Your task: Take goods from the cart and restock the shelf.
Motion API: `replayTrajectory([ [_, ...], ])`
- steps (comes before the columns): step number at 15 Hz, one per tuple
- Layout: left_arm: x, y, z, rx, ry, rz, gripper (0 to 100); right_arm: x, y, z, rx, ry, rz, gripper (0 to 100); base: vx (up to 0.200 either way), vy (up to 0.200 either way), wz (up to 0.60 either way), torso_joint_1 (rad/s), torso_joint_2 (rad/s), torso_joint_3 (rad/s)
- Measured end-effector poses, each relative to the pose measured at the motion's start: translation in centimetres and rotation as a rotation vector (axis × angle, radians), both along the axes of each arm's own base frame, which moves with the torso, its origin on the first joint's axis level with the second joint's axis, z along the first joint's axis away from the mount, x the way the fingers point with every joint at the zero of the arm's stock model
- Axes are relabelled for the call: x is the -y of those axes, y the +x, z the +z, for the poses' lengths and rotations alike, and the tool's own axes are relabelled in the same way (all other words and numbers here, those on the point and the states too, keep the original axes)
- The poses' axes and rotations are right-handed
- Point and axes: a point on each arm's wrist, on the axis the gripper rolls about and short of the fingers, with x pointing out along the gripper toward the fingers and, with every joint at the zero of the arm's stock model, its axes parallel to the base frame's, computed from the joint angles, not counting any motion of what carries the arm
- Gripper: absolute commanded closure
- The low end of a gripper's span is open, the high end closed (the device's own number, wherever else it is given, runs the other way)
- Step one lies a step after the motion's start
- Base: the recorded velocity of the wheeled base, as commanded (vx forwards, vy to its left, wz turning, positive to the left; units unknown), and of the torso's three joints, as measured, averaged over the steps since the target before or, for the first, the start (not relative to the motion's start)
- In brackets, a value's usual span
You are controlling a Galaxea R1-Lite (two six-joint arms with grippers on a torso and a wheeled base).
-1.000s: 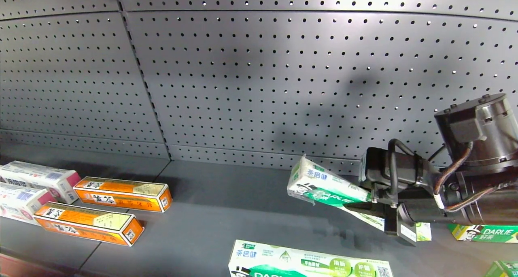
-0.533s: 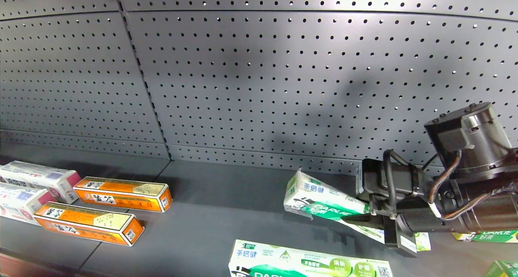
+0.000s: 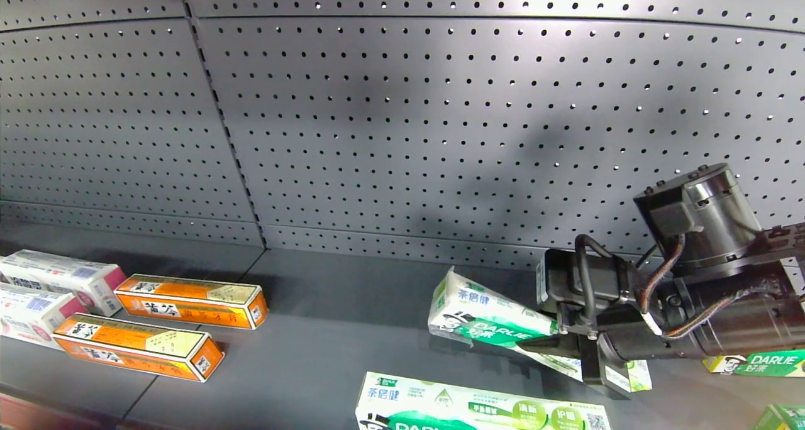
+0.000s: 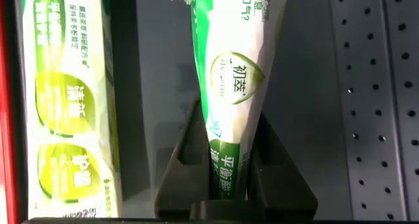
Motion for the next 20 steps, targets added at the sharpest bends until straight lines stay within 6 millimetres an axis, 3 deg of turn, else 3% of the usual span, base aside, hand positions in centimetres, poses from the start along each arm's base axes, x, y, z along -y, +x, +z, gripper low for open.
replayTrajectory([
  [10, 0.00, 0.01, -0.02, -0.001, 0.000, 0.000, 0, -0.40, 0.53, -0.47, -0.012, 0.002, 0.007, 100, 0.000, 0.000, 0.00, 0.000, 0.00, 0.000],
  [11, 0.00, 0.01, -0.02, -0.001, 0.000, 0.000, 0, -0.40, 0.53, -0.50, -0.013, 0.003, 0.006, 0, 0.000, 0.000, 0.00, 0.000, 0.00, 0.000],
  [20, 0.00, 0.01, -0.02, -0.001, 0.000, -0.001, 0, -0.54, 0.87, -0.62, 0.001, 0.013, 0.001, 0, 0.000, 0.000, 0.00, 0.000, 0.00, 0.000],
])
